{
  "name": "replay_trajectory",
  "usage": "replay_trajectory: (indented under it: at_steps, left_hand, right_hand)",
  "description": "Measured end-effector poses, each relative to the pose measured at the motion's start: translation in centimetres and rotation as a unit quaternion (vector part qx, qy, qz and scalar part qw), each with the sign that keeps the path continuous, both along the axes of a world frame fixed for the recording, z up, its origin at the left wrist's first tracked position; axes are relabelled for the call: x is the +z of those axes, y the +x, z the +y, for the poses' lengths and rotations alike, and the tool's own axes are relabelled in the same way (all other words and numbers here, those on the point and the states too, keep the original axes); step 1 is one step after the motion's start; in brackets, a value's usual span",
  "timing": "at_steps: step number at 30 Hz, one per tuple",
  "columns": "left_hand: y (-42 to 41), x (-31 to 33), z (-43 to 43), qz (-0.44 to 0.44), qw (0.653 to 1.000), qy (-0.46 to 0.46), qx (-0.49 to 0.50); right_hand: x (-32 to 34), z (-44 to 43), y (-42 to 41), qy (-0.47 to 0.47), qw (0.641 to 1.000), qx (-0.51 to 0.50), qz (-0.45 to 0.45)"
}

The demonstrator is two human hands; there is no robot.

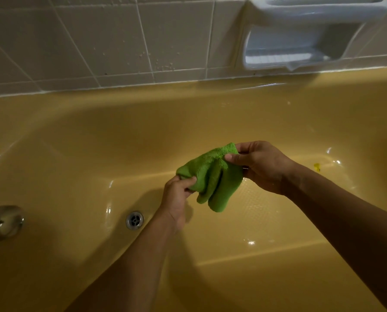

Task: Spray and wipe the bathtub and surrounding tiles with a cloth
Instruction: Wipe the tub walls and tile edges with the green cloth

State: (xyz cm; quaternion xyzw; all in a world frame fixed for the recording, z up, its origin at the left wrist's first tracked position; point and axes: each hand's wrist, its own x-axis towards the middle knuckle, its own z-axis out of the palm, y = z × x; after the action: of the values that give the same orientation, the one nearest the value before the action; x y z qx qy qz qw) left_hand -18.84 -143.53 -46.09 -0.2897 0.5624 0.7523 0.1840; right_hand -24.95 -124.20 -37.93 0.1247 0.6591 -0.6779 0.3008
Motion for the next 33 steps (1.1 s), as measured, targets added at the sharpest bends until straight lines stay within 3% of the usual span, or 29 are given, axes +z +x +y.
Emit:
replay_trajectory:
  at_steps: [9,11,12,13,15,17,18,19,20,22,24,26,29,31,33]
  left_hand:
    - [-2.4,2.6,-4.2,0.048,0.993,-0.091,-0.05]
    - [-2.8,3.5,-5.1,0.095,0.957,-0.216,-0.17]
    - [-2.8,4.0,-5.4,0.122,0.913,-0.3,-0.249]
    - [-2.8,4.4,-5.5,0.15,0.856,-0.381,-0.314]
    - [-2.7,5.3,-5.7,0.205,0.757,-0.493,-0.377]
    - [-2.8,5.7,-6.0,0.235,0.714,-0.528,-0.395]
    - [-2.8,5.8,-6.1,0.248,0.705,-0.534,-0.396]
    - [-2.9,5.6,-6.2,0.256,0.706,-0.528,-0.396]
    - [-3.1,5.3,-6.4,0.258,0.729,-0.504,-0.385]
    - [-3.7,5.0,-7.1,0.238,0.822,-0.398,-0.332]
    - [-4.3,5.3,-7.4,0.216,0.904,-0.273,-0.248]
    - [-5.1,5.7,-7.5,0.204,0.945,-0.198,-0.161]
    - [-6.4,6.3,-6.9,0.196,0.96,-0.17,-0.104]
    - [-7.6,6.6,-6.5,0.215,0.95,-0.194,-0.115]
    - [-9.0,6.7,-6.2,0.234,0.94,-0.213,-0.131]
  right_hand:
    - [-0.7,1.4,-1.0,0.169,0.985,-0.021,-0.032]
    - [-0.2,1.3,-1.0,0.166,0.985,0.039,-0.003]
    - [0.2,1.0,-0.9,0.188,0.976,0.104,0.03]
    - [0.4,0.8,-0.7,0.241,0.95,0.185,0.078]
    - [0.5,0.5,-0.7,0.389,0.841,0.324,0.191]
    - [0.3,0.1,-0.5,0.466,0.745,0.385,0.282]
    - [0.2,0.0,-0.4,0.477,0.725,0.393,0.304]
    - [0.3,0.0,-0.4,0.476,0.719,0.392,0.321]
    - [0.3,0.1,-0.5,0.472,0.717,0.39,0.333]
    - [0.7,0.4,-1.1,0.452,0.722,0.392,0.346]
    - [1.1,0.5,-1.8,0.389,0.783,0.359,0.326]
    - [1.3,0.2,-2.1,0.31,0.874,0.264,0.265]
    - [1.4,-1.1,-2.6,0.158,0.963,0.167,0.142]
    - [1.2,-2.0,-3.0,0.119,0.975,0.184,0.048]
    - [1.1,-2.9,-3.3,0.116,0.968,0.22,0.027]
